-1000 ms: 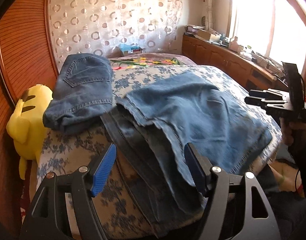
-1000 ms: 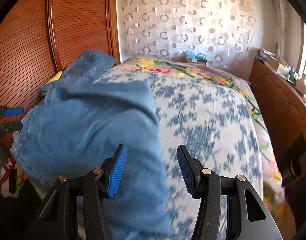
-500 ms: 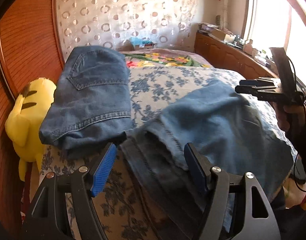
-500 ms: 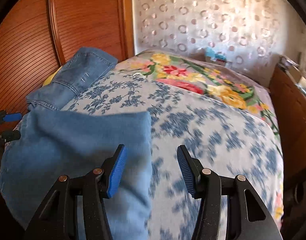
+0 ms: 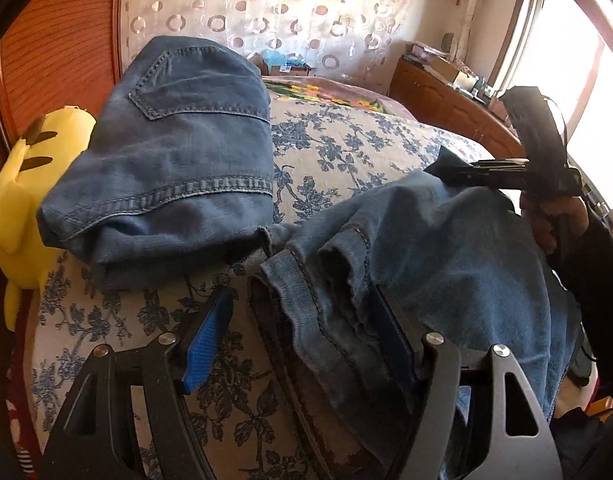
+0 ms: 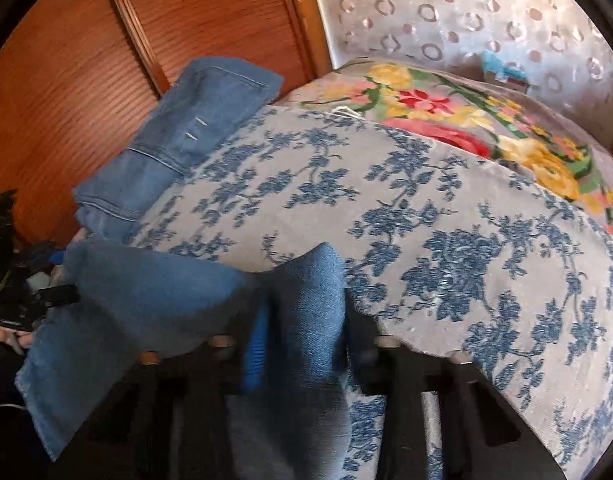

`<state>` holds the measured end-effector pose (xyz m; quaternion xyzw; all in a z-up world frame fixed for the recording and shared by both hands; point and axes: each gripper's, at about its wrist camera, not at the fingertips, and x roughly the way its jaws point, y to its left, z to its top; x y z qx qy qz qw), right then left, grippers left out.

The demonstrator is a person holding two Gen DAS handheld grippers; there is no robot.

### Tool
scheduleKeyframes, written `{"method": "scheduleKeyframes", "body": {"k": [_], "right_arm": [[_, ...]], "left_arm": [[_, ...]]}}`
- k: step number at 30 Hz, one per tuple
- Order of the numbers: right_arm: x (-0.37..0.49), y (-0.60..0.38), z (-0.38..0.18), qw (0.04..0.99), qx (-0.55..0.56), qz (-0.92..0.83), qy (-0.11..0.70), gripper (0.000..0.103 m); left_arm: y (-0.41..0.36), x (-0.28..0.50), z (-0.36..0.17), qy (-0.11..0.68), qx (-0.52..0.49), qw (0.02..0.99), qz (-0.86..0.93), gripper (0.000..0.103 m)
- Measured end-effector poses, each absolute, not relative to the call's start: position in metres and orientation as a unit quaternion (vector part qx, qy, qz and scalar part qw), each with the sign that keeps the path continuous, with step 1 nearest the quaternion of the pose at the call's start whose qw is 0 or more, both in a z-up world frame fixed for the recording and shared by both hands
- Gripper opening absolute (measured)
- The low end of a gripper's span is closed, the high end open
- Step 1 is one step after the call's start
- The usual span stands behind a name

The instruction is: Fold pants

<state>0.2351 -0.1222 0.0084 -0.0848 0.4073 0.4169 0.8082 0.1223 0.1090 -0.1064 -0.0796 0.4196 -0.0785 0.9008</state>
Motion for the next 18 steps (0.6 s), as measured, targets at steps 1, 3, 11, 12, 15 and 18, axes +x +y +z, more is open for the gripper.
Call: {"method": "scheduleKeyframes", "body": {"k": [1,3,11,12,15,18], "right_arm": [[0.236,-0.127,0.01,0.812,-0.076,0.42,0.397,0.012],[0.23,-0.134,0.015,0.825,-0.074,0.419,0.372,0.011],[0.213,-0.156,0.027,0.855,-0.057,0.416,0.304,0.01],[0.211,-0.159,0.03,0.86,-0.054,0.415,0.294,0.01],[0.204,-0.174,0.04,0.875,-0.043,0.404,0.263,0.01],[0.209,-0.185,0.047,0.892,-0.034,0.383,0.238,0.01]], "left_arm": [[0.108,0.123,-0.106,0.419,-0.082,0.9,-0.084,0.062],[0.101,0.125,-0.104,0.419,-0.076,0.899,-0.097,0.048],[0.087,0.133,-0.081,0.4,-0.04,0.91,-0.099,0.021],[0.083,0.134,-0.075,0.393,-0.033,0.913,-0.099,0.021],[0.074,0.137,-0.053,0.367,-0.028,0.924,-0.108,0.02],[0.064,0.15,-0.029,0.343,-0.016,0.932,-0.118,0.02]]}}
